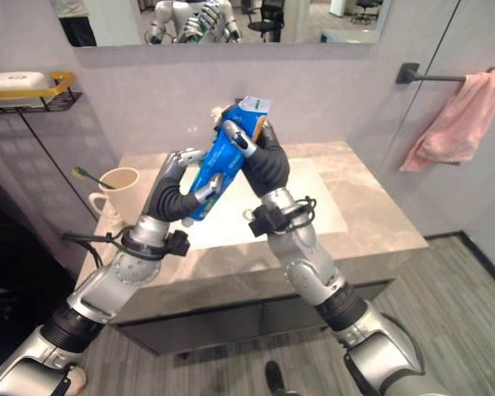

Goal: Put brush and paste in cup on sink, flatten towel.

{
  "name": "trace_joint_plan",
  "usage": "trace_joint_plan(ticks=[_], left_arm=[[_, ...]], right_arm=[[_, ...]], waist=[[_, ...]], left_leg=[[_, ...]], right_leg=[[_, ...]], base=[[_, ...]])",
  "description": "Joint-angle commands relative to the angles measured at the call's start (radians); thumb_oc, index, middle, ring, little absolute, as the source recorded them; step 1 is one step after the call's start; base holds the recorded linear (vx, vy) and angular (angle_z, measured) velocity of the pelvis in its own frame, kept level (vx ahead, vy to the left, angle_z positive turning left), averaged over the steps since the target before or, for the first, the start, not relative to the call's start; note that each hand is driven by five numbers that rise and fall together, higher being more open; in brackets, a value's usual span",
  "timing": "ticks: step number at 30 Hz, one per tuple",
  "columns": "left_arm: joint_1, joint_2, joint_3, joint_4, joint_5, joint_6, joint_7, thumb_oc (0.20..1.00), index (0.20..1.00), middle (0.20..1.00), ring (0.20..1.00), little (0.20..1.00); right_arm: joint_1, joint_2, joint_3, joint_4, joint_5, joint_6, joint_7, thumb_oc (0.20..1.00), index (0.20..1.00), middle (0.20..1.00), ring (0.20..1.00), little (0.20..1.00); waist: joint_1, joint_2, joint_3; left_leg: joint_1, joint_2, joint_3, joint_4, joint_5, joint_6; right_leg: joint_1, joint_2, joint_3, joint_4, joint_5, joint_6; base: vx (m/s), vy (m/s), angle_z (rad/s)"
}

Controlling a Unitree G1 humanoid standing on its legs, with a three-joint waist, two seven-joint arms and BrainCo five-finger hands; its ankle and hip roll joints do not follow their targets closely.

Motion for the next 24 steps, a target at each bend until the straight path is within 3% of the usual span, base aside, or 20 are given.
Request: trace_joint_plan(ticks=[1, 2, 3, 7, 14, 21, 23, 24], left_arm=[[0.021, 0.048, 0.063, -0.025, -0.074, -0.021, 0.025, 0.796, 0.796, 0.796, 0.796, 0.796], [0.023, 0.048, 0.063, -0.026, -0.075, -0.021, 0.024, 0.796, 0.796, 0.796, 0.796, 0.796], [0.054, 0.055, 0.076, -0.027, -0.084, -0.017, 0.017, 1.0, 1.0, 1.0, 1.0, 1.0], [0.14, 0.058, 0.092, -0.041, -0.128, -0.023, -0.002, 1.0, 1.0, 1.0, 1.0, 1.0], [0.391, 0.115, 0.157, -0.06, -0.335, -0.033, -0.142, 1.0, 1.0, 1.0, 1.0, 1.0], [0.516, 0.24, 0.194, -0.021, -0.361, -0.021, -0.223, 1.0, 1.0, 1.0, 1.0, 1.0], [0.569, 0.336, 0.222, -0.023, -0.35, -0.017, -0.267, 1.0, 1.0, 1.0, 1.0, 1.0], [0.57, 0.338, 0.225, -0.026, -0.351, -0.016, -0.268, 1.0, 1.0, 1.0, 1.0, 1.0]], right_arm=[[0.006, 0.011, -0.096, -0.02, -0.013, -0.06, -0.027, 0.2, 0.2, 0.2, 0.2, 0.2], [0.007, 0.011, -0.095, -0.021, -0.014, -0.059, -0.028, 0.2, 0.2, 0.2, 0.2, 0.2], [0.012, 0.008, -0.106, -0.019, -0.025, -0.059, -0.04, 0.2, 0.2, 0.2, 0.2, 0.2], [0.005, 0.013, -0.14, -0.005, -0.055, -0.07, -0.08, 0.2, 0.2, 0.2, 0.2, 0.2], [-0.075, 0.001, -0.247, 0.039, -0.12, -0.094, -0.16, 0.2, 0.2, 0.2, 0.2, 0.2], [-0.219, -0.049, -0.287, 0.131, -0.166, -0.103, -0.204, 0.2, 0.2, 0.2, 0.2, 0.2], [-0.296, -0.088, -0.282, 0.155, -0.208, -0.098, -0.215, 0.2, 0.2, 0.2, 0.2, 0.2], [-0.298, -0.087, -0.282, 0.156, -0.208, -0.098, -0.215, 0.2, 0.2, 0.2, 0.2, 0.2]], waist=[[0.021, -0.037, -0.02], [0.02, -0.037, -0.021], [0.029, -0.039, -0.018], [0.049, -0.04, -0.014], [0.111, -0.039, -0.003], [0.173, -0.042, 0.007], [0.213, -0.043, 0.026], [0.211, -0.045, 0.027]], left_leg=[[-0.004, -0.065, -0.044, 0.007, -0.016, 0.08], [-0.005, -0.065, -0.044, 0.007, -0.016, 0.08], [-0.008, -0.064, -0.05, 0.007, -0.015, 0.08], [-0.019, -0.061, -0.069, 0.007, -0.01, 0.08], [-0.041, -0.059, -0.119, 0.007, -0.001, 0.083], [-0.066, -0.065, -0.173, 0.007, 0.01, 0.084], [-0.093, -0.068, -0.21, 0.007, 0.019, 0.084], [-0.094, -0.068, -0.211, 0.007, 0.02, 0.085]], right_leg=[[-0.024, -0.036, 0.05, 0.0, 0.023, 0.091], [-0.023, -0.036, 0.049, 0.0, 0.023, 0.091], [-0.023, -0.039, 0.043, 0.0, 0.021, 0.089], [-0.018, -0.047, 0.023, -0.001, 0.018, 0.087], [-0.004, -0.065, -0.028, -0.002, 0.008, 0.079], [0.014, -0.086, -0.083, -0.002, 0.001, 0.075], [0.015, -0.102, -0.119, -0.002, 0.0, 0.074], [0.015, -0.103, -0.121, -0.002, 0.0, 0.074]], base=[[0.0, 0.0, 0.0], [-0.01, -0.009, 0.04], [0.0, -0.012, 0.06], [0.0, -0.01, 0.12], [-0.01, 0.001, 0.21], [-0.02, 0.016, 0.28], [-0.06, 0.012, 0.46], [-0.03, 0.007, 0.45]])
